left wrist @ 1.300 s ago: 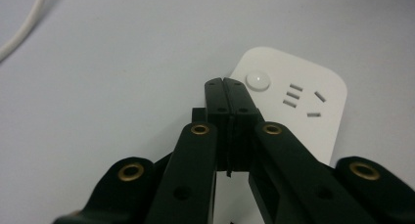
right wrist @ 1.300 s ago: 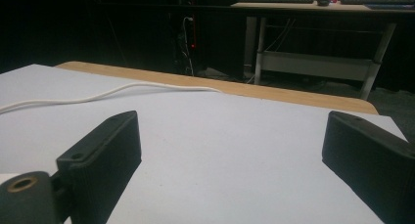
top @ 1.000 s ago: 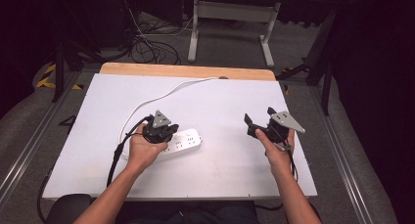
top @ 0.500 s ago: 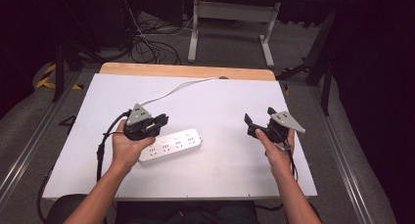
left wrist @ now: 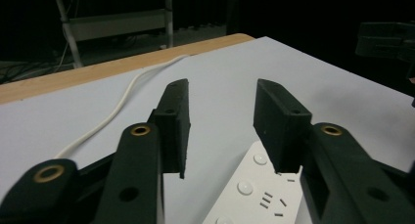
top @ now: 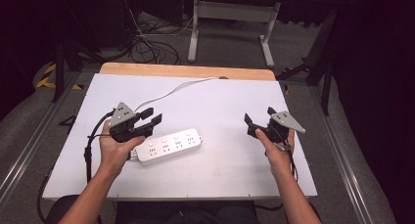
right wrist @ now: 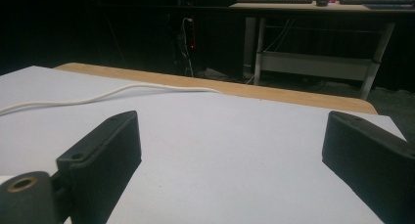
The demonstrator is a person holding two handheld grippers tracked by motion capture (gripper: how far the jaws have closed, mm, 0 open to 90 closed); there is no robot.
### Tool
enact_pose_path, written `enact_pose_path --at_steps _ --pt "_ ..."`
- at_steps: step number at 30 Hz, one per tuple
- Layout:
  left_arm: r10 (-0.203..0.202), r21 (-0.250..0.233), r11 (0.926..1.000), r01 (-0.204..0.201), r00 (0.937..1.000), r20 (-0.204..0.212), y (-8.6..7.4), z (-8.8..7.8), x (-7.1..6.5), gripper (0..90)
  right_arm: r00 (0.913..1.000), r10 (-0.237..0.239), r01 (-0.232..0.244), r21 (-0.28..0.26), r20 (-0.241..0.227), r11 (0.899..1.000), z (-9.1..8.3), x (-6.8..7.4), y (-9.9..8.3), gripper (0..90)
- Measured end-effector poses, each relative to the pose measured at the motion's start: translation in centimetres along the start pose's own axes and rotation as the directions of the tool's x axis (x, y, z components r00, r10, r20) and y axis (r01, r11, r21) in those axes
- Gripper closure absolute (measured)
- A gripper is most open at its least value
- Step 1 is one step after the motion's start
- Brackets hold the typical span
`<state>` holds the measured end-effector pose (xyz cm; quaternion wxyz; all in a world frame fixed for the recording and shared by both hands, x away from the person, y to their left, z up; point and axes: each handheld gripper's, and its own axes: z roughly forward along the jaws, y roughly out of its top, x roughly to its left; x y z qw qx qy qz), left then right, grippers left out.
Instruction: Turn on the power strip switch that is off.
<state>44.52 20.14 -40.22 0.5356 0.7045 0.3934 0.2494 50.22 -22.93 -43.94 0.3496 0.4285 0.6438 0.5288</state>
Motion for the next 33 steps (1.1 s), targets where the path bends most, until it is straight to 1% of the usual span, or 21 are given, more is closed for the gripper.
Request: enact_pose_path --at_steps 1,2,3,4,5,6,7,8,10,12,16,19,20,21,22,23,25,27,29,32,33 --pt "0.0 0.0 1.0 0.0 1.0 0.0 0.0 0.0 0.0 52.7 1.0 0.0 0.0 -0.001 0.0 1.0 0.0 0.0 0.0 7.9" --pt "-0.01 -0.004 0.9999 0.009 0.9995 -0.029 0.0 -0.2 0.0 50.6 1.0 0.001 -0.001 -0.001 0.001 1.0 0.0 0.0 0.0 7.9" --pt "-0.01 -0.004 0.9999 0.009 0.9995 -0.029 0.0 -0.2 0.0 49.1 1.0 0.001 -0.001 -0.001 0.001 1.0 0.0 0.0 0.0 7.9" --pt "-0.019 -0.01 0.9998 0.019 0.9992 -0.035 0.1 -0.3 0.1 49.1 1.0 0.001 -0.001 -0.002 0.001 1.0 0.0 0.0 0.0 7.9" --pt "-0.019 -0.021 0.9996 0.019 0.9989 -0.041 0.1 -0.5 0.3 43.3 1.0 0.002 -0.002 -0.001 0.001 1.0 0.0 0.0 0.0 8.0" --pt "-0.019 -0.021 0.9996 0.019 0.9989 -0.041 0.1 -0.5 0.3 41.0 1.0 0.003 -0.003 -0.002 0.0 1.0 0.0 0.0 0.0 7.9" --pt "-0.015 -0.026 0.9996 0.014 0.9991 -0.041 0.1 -0.6 0.4 41.0 1.0 0.003 -0.003 -0.002 0.0 1.0 0.0 0.0 0.0 7.9" --pt "-0.011 -0.037 0.9993 0.01 0.9991 -0.04 0.1 -0.8 0.4 36.8 1.0 0.004 -0.004 0.0 0.0 1.0 0.1 0.0 0.0 7.9" --pt "-0.005 -0.041 0.9992 0.003 0.9991 -0.041 0.1 -0.9 0.4 35.5 1.0 0.005 -0.005 -0.001 -0.001 1.0 0.1 0.0 0.0 7.9" --pt "0.008 -0.046 0.9989 -0.01 0.9989 -0.047 0.1 -1.1 0.4 31.9 1.0 0.003 -0.003 -0.001 -0.003 1.0 0.1 0.0 0.0 7.9" --pt "0.006 -0.046 0.9989 -0.008 0.9989 -0.046 0.0 -1.4 0.5 28.3 1.0 0.002 -0.002 -0.001 -0.001 1.0 0.2 0.0 0.0 7.9" --pt "0.005 -0.05 0.9987 -0.007 0.9991 -0.042 -0.2 -2.0 0.7 25.7 1.0 0.004 -0.004 -0.001 -0.001 1.0 0.1 0.0 0.0 7.9" --pt "0.0 -0.054 0.9985 -0.002 0.9993 -0.039 -0.4 -2.5 1.0 24.7 1.0 0.001 -0.001 -0.003 -0.002 1.0 0.1 0.0 0.0 7.9" --pt "0.0 -0.054 0.9985 -0.002 0.9993 -0.039 -0.4 -2.5 1.0 22.6 1.0 0.001 -0.001 -0.003 -0.002 1.0 0.1 0.0 0.0 7.9" --pt "-0.004 -0.056 0.9984 0.001 0.9991 -0.042 -0.6 -2.8 1.1 22.6 1.0 0.002 -0.002 -0.004 -0.002 1.0 0.1 0.0 0.0 7.8" --pt "-0.005 -0.06 0.9982 0.002 0.9988 -0.048 -0.7 -3.0 1.3 18.9 1.0 0.002 -0.002 -0.005 -0.002 1.0 0.1 0.0 0.0 7.8" --pt "-0.012 -0.063 0.998 0.009 0.9982 -0.058 -0.9 -3.5 1.6 14.7 1.0 0.002 -0.002 -0.011 -0.002 1.0 0.2 0.0 0.1 7.4" --pt "-0.011 -0.071 0.9975 0.007 0.9981 -0.06 -1.1 -3.9 1.8 13.7 1.0 0.003 -0.003 -0.012 -0.003 1.0 0.2 0.1 0.1 7.1" --pt "-0.009 -0.068 0.9977 0.005 0.9979 -0.065 -1.3 -4.1 2.1 11.4 1.0 0.003 -0.003 -0.014 -0.004 1.0 0.2 0.1 0.1 6.8" --pt "-0.023 -0.078 0.9968 0.017 0.9967 -0.078 -1.4 -4.2 2.4 9.4 1.0 0.002 -0.002 -0.016 -0.009 1.0 0.2 0.2 0.2 5.3" --pt "-0.033 -0.078 0.9967 0.026 0.9954 -0.09 -1.5 -4.2 2.7 8.5 0.9999 -0.003 0.003 -0.021 -0.012 1.0 0.2 0.2 0.2 4.3"
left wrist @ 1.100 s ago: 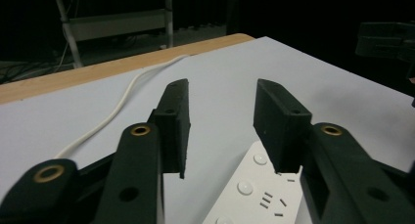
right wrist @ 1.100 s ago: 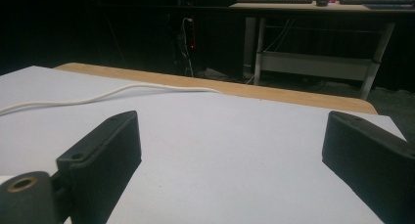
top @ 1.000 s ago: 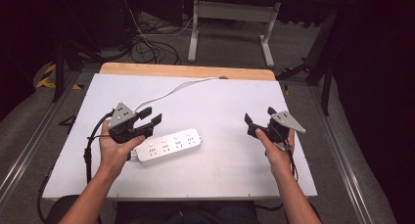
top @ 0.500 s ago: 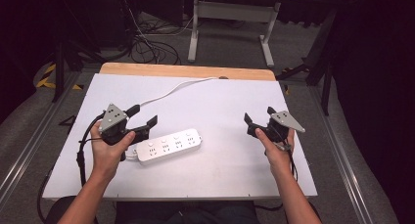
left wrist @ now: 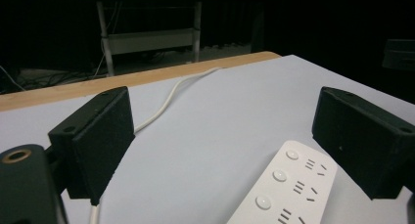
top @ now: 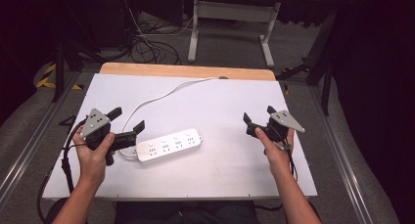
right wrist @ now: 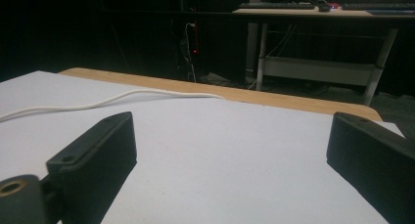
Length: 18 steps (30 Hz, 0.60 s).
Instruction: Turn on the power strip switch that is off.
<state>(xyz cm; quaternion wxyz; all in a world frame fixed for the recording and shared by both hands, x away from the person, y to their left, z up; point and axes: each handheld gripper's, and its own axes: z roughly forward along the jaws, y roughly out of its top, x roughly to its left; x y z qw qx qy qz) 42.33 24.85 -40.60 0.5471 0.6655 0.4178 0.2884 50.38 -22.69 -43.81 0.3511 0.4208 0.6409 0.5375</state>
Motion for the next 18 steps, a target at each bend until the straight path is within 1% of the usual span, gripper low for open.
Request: enact_pose_path --at_steps 1,3,4,5,7,9,12,18 --pt "0.0 0.0 1.0 0.0 1.0 0.0 0.0 0.0 0.0 8.1 1.0 0.0 0.0 -0.002 0.0 1.0 -0.02 -0.01 0.01 4.0" --pt "-0.02 -0.007 0.9998 0.02 0.9998 -0.006 -0.15 0.05 0.19 6.8 1.0 0.0 0.0 -0.002 0.001 1.0 -0.05 -0.05 0.02 3.6" --pt "-0.024 -0.009 0.9997 0.024 0.9997 -0.01 -0.18 0.05 0.27 6.8 1.0 0.0 0.0 -0.002 0.001 1.0 -0.05 -0.05 0.02 3.6" --pt "-0.025 -0.014 0.9996 0.025 0.9996 -0.016 -0.18 0.03 0.31 2.9 1.0 0.003 -0.003 -0.004 0.0 1.0 -0.06 -0.09 0.02 2.8" --pt "-0.025 -0.028 0.9993 0.024 0.9992 -0.032 -0.21 -0.05 0.39 0.9 1.0 0.003 -0.003 -0.005 0.003 1.0 -0.11 -0.13 0.05 2.8" --pt "-0.023 -0.033 0.9992 0.021 0.9985 -0.049 -0.27 -0.09 0.5 0.8 1.0 0.003 -0.003 -0.005 0.003 1.0 -0.1 -0.15 0.04 2.7" --pt "-0.023 -0.041 0.999 0.02 0.9978 -0.062 -0.34 -0.16 0.66 0.7 1.0 0.004 -0.004 0.0 0.001 1.0 -0.1 -0.09 0.01 2.7" --pt "-0.023 -0.044 0.9989 0.02 0.9968 -0.077 -0.43 -0.15 0.82 0.7 1.0 0.004 -0.004 0.0 0.003 1.0 -0.1 -0.1 0.01 2.7"
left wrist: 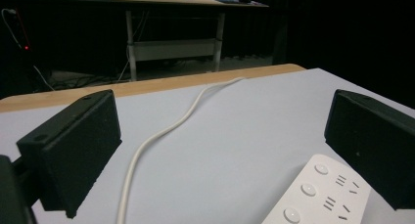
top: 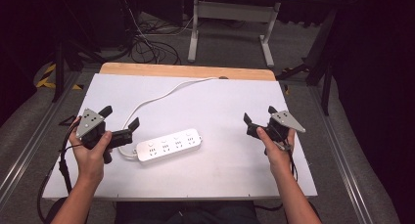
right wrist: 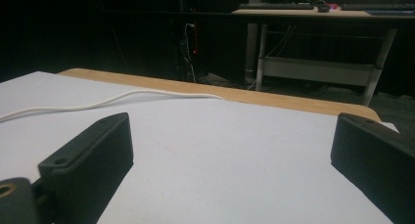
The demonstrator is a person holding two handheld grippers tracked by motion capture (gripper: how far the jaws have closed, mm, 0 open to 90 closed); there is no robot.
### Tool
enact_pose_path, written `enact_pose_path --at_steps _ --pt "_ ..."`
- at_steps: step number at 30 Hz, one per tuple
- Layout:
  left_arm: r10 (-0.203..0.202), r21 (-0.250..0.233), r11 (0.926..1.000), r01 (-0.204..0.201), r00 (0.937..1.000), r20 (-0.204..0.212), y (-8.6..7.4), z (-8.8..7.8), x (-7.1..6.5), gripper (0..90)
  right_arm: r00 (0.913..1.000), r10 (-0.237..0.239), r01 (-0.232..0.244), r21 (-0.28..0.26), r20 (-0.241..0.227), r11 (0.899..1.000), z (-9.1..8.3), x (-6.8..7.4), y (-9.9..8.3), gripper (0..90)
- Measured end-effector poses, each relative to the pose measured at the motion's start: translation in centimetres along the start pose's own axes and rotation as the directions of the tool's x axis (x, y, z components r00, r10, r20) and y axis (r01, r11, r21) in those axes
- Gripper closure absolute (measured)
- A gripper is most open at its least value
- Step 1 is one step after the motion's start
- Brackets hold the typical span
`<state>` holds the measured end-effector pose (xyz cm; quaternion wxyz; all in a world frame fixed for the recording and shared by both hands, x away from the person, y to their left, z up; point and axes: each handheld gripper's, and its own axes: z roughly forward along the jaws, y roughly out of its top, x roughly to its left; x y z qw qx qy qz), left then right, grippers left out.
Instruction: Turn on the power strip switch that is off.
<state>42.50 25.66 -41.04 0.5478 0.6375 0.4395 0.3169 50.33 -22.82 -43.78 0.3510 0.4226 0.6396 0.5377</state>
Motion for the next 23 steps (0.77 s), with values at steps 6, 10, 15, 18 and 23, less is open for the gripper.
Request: enact_pose_path --at_steps 6,10,15,18,23 --pt "0.006 0.006 1.0 -0.006 1.0 0.005 -0.09 0.13 0.05 0.7 1.0 0.001 -0.001 0.005 0.002 1.0 0.01 -0.05 -0.03 2.7" --pt "0.004 0.008 1.0 -0.004 1.0 0.008 -0.14 0.22 0.09 0.7 1.0 0.002 -0.002 0.009 0.004 1.0 0.03 -0.08 -0.07 2.7" --pt "-0.007 0.01 0.9999 0.007 0.9999 0.01 -0.22 0.25 0.2 0.7 1.0 0.004 -0.004 0.01 0.001 1.0 0.07 -0.09 -0.12 2.7" --pt "-0.01 0.007 0.9999 0.01 0.9999 0.008 -0.25 0.25 0.31 0.7 1.0 0.003 -0.003 0.011 0.003 1.0 0.13 -0.15 -0.14 2.7" --pt "-0.017 0.008 0.9998 0.017 0.9999 0.001 -0.33 0.25 0.62 0.7 1.0 0.007 -0.008 0.015 0.003 1.0 0.17 -0.21 -0.19 2.7"
